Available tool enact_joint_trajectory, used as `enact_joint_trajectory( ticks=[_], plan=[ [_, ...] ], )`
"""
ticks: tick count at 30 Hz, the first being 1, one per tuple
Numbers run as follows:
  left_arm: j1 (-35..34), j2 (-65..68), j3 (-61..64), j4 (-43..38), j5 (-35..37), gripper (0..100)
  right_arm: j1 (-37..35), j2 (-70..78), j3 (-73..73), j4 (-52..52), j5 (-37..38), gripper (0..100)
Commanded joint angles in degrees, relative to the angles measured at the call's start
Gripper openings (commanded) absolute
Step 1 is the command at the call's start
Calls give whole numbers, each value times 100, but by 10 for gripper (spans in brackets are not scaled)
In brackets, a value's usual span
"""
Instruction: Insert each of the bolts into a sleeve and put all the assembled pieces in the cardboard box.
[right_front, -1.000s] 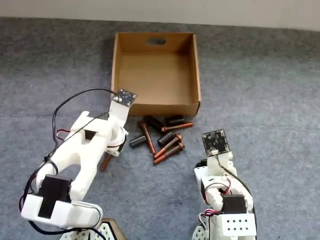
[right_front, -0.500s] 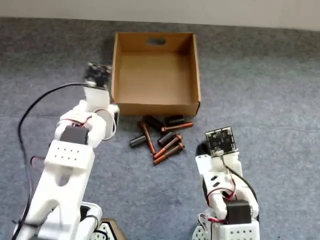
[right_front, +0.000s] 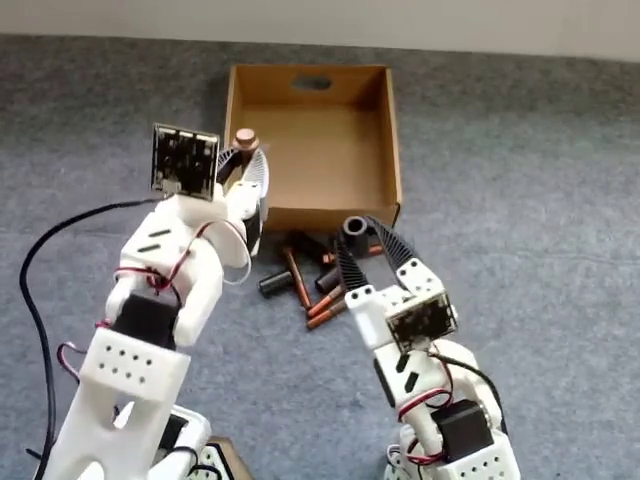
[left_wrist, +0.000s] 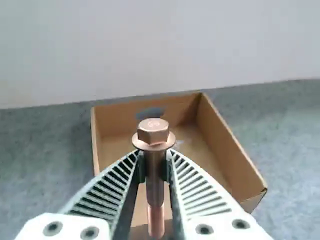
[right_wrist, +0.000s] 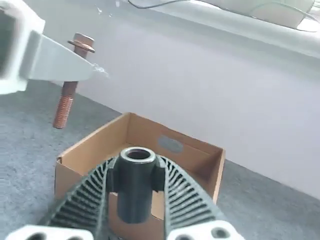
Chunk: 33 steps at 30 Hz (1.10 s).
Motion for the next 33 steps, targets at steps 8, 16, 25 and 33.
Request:
enact_joint_trajectory(
  ticks=[8,16,25,33],
  plan=[
    [752,-2290,409,-158,914,10,-75,13,48,-171,-1064,6],
    [1437,-2404,1095,-1521,941,12,-101,-40,426,-198,-1090,6],
    [1868,-1499,1121,-1899,923,12,-101,-40,409,-198,-1073,6],
    [1877,-1209,1130,-1881,923,14,-92,-40,400,-198,-1064,6]
  ],
)
